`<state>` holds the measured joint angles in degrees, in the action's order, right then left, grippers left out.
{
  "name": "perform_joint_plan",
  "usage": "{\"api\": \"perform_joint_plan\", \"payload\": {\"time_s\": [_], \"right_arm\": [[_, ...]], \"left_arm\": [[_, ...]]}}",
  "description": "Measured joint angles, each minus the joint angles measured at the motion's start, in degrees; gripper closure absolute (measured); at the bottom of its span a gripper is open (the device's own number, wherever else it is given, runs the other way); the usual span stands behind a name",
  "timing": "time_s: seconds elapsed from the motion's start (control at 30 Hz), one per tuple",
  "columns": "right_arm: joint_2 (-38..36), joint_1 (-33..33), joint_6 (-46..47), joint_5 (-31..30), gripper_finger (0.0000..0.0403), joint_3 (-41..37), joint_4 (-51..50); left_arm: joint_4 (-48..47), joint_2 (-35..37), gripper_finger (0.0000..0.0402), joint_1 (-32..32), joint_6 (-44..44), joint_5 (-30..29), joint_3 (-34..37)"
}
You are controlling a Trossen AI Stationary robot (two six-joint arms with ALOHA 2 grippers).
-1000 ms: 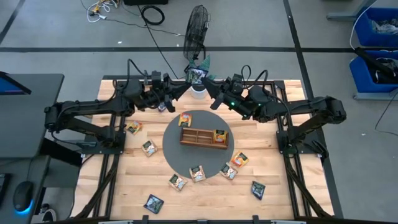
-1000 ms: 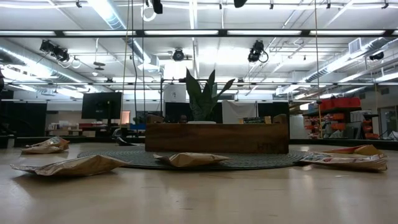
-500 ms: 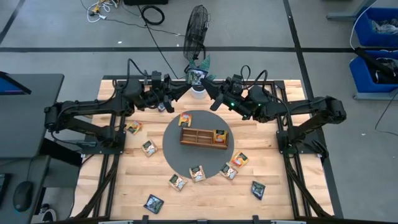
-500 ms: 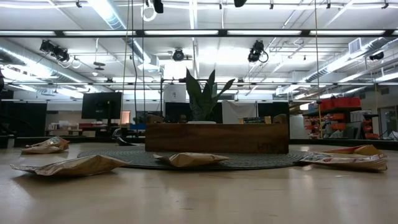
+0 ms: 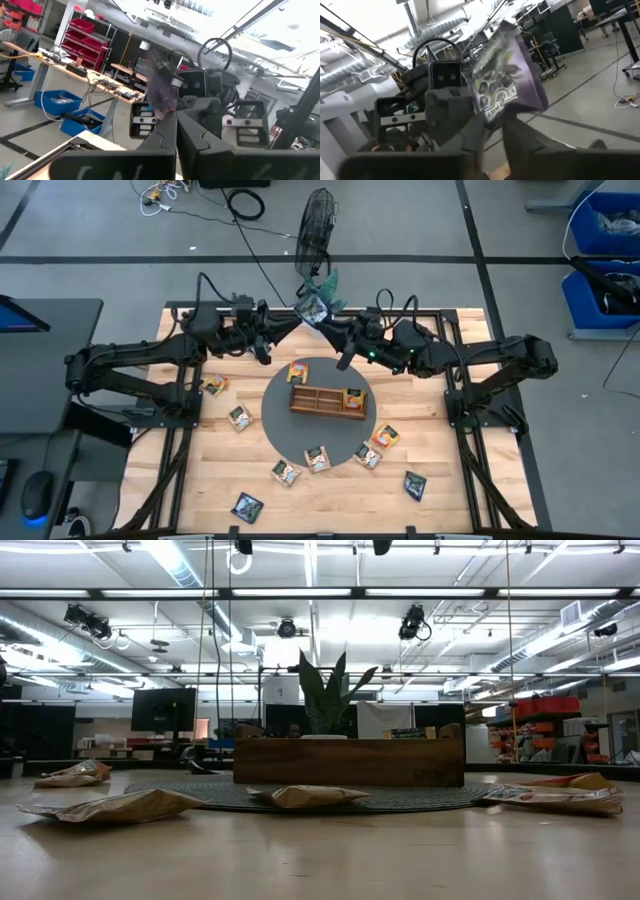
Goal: Pick & Place Tea
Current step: Put the blue tea bag into the middle section of the wooden organizer
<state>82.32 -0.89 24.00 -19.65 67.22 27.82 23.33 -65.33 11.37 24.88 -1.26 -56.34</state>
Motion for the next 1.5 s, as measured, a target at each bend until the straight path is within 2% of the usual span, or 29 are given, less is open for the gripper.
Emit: {"api": "perform_joint_plan", "payload": {"time_s": [0.07,0.1,0.33,0.6,0.8,1.03,1.2,1.3,1.4,1.5], "right_arm": [[0.0,0.0,-0.4,0.2,0.0384,0.0,0.0],[0.0,0.0,-0.6,0.2,0.0392,0.0,0.1],[0.0,0.0,-0.7,0.0,0.04,0.0,2.3],[-0.1,0.3,-0.6,0.0,0.0402,0.0,4.0],[-0.1,0.4,-0.5,0.2,0.0402,0.0,4.7],[0.5,0.5,2.9,-0.3,0.0403,0.0,3.0],[1.4,0.5,3.6,1.2,0.0403,0.0,4.6],[1.5,0.5,3.6,1.2,0.0403,0.0,4.6],[1.5,0.5,3.7,1.2,0.0403,0.0,4.6],[1.5,0.5,3.9,1.2,0.0403,0.0,4.3]], "left_arm": [[-1.8,0.6,0.0401,0.1,0.0,0.3,0.1],[-2.0,0.6,0.0401,0.1,0.0,0.4,0.1],[-3.3,0.6,0.0388,0.0,0.4,3.0,0.1],[3.8,0.6,0.0318,0.0,-2.1,3.0,0.0],[3.9,0.4,0.0256,0.1,-3.0,1.9,0.0],[4.2,-0.3,0.0229,0.1,-2.9,0.2,0.1],[3.8,-0.4,0.023,0.1,-2.6,-1.1,0.1],[3.8,-0.4,0.0249,0.1,-2.0,-1.1,0.1],[3.8,-0.4,0.0295,0.1,-1.2,-1.0,0.1],[3.9,-0.4,0.0364,0.1,-1.5,-1.0,0.1]]}}
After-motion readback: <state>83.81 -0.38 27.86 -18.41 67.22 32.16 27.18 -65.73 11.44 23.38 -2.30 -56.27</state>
